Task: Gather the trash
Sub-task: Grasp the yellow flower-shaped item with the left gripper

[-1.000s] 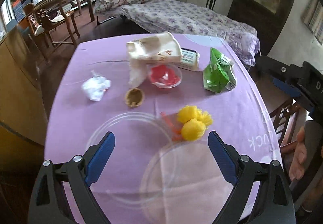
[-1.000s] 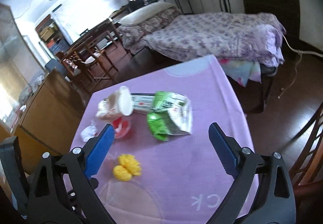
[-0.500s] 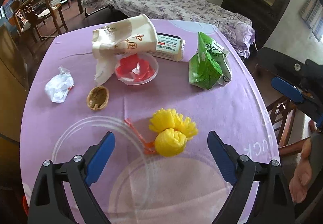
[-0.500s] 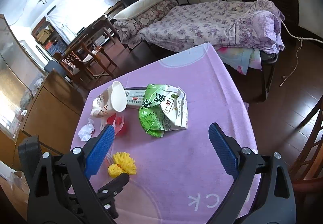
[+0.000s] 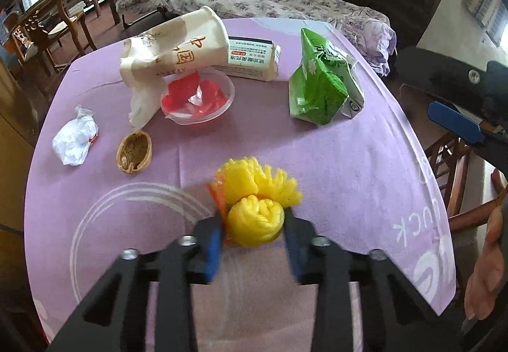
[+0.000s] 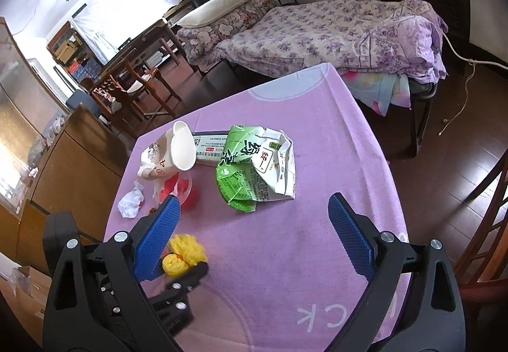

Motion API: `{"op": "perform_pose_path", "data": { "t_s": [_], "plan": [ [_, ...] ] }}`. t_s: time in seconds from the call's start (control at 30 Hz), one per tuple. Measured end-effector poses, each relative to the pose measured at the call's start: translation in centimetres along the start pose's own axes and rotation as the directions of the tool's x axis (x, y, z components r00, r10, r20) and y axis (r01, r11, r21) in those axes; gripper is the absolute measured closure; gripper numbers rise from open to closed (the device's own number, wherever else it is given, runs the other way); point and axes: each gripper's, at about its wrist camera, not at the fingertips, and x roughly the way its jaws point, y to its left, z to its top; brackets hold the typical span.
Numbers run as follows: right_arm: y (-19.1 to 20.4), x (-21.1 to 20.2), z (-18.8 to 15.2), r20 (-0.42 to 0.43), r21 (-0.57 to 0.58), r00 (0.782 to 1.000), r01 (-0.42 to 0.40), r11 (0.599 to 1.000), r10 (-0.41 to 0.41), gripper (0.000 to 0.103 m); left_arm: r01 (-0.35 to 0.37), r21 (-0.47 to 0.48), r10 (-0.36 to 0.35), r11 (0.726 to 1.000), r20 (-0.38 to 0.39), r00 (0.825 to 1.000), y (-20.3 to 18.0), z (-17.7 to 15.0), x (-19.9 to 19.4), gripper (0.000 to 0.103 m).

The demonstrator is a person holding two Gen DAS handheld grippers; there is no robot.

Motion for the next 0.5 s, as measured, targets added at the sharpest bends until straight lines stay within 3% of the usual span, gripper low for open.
{"op": "perform_pose_path", "data": {
  "t_s": [0.27,0.5],
  "plan": [
    [0.1,0.8,-0.3,-0.011,-0.027,0.999,0.041,0.999,-0.041,0.012,-0.003,-0.039,0.006,0.999,0.083,0.997,2.0,-0.6,-2.9,0.073],
    [0.6,1.0,-0.4,0.036,-0.096,0.993,0.12,0.988,-0.117,0.01,0.036,-0.133,-0.018,0.99,0.135,0.991,5.4,-0.1,-5.2,0.073]
  ]
}}
